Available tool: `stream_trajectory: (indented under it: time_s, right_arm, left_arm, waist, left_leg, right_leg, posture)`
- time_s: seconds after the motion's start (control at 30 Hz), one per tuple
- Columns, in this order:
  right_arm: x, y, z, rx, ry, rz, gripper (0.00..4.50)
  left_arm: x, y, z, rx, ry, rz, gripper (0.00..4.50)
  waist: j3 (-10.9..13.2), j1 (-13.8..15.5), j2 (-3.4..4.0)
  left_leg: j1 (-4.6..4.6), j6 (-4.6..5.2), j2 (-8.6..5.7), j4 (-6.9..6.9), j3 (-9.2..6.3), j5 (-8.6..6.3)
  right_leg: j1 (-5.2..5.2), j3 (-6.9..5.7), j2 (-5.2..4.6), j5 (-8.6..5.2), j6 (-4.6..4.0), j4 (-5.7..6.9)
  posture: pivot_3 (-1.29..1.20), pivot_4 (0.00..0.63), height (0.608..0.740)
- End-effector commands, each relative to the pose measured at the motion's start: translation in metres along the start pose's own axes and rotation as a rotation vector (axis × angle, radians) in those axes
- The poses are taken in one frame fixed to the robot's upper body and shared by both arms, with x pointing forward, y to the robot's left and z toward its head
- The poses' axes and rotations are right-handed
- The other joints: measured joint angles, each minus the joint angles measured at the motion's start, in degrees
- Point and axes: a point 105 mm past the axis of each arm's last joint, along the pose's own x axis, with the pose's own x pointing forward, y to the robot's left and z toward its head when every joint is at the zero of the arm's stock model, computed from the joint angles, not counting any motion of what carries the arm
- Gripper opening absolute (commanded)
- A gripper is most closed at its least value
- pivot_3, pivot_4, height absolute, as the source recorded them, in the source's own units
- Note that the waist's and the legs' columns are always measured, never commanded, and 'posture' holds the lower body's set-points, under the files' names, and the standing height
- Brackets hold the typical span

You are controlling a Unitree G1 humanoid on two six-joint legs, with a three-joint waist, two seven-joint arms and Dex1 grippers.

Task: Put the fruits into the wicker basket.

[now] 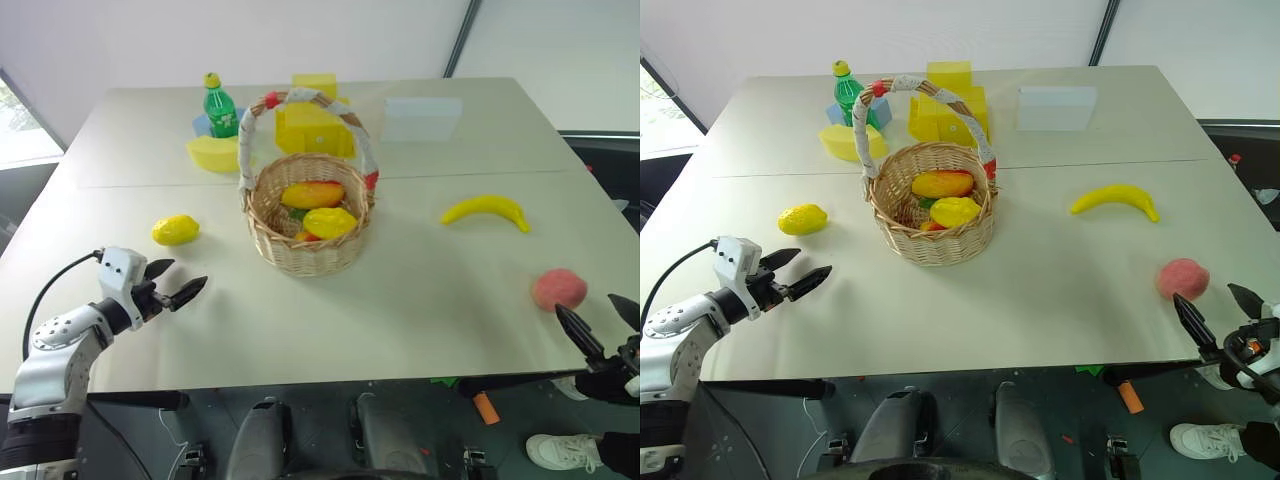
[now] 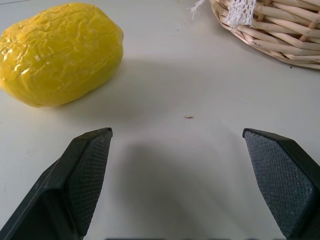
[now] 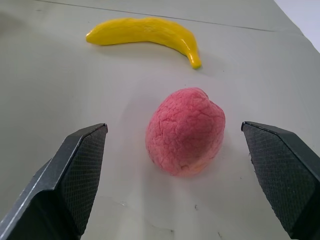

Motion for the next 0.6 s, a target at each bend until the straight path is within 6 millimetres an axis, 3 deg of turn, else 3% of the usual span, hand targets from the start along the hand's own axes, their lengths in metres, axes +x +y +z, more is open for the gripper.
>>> stream_trajectory:
  time_s: [0.03, 0.37, 0.5, 0.6]
  right_arm:
    - [0.000, -0.002, 0.008, -0.031, -0.031, -0.001, 4.50]
    - [0.003, -0.002, 0.014, -0.047, -0.052, 0.018, 4.50]
    - [0.012, 0.010, 0.037, -0.069, -0.109, 0.080, 4.50]
    - [0.023, 0.034, 0.062, -0.081, -0.163, 0.191, 4.50]
  left_arm:
    - [-0.001, 0.000, 0.008, 0.026, -0.031, -0.001, 4.47]
    - [0.001, 0.000, 0.010, 0.001, -0.048, 0.004, 4.47]
    - [0.004, 0.000, 0.019, -0.018, -0.095, 0.019, 4.47]
    - [0.006, 0.001, 0.029, -0.019, -0.128, 0.025, 4.47]
  waist:
    - [0.0, 0.0, 0.00]
    - [0.0, 0.0, 0.00]
    - [0.0, 0.0, 0.02]
    - [0.0, -0.2, 0.04]
  left_leg:
    - [0.00, 0.00, 0.00, 0.00, 0.00, 0.00]
    - [0.01, 0.00, 0.00, 0.00, 0.00, 0.00]
    - [0.01, 0.00, -0.01, 0.00, 0.01, 0.00]
    - [0.04, 0.00, 0.00, 0.00, 0.01, 0.00]
  right_leg:
    - [0.00, 0.00, 0.00, 0.00, 0.00, 0.00]
    - [0.00, 0.00, 0.01, 0.00, 0.00, 0.00]
    - [0.01, 0.00, 0.00, 0.00, 0.01, 0.00]
    - [0.01, 0.02, 0.01, 0.01, 0.01, 0.03]
  posture:
    - [0.00, 0.150, 0.740]
    - [0.00, 0.150, 0.740]
    - [0.00, 0.150, 0.740]
    - [0.00, 0.150, 0.740]
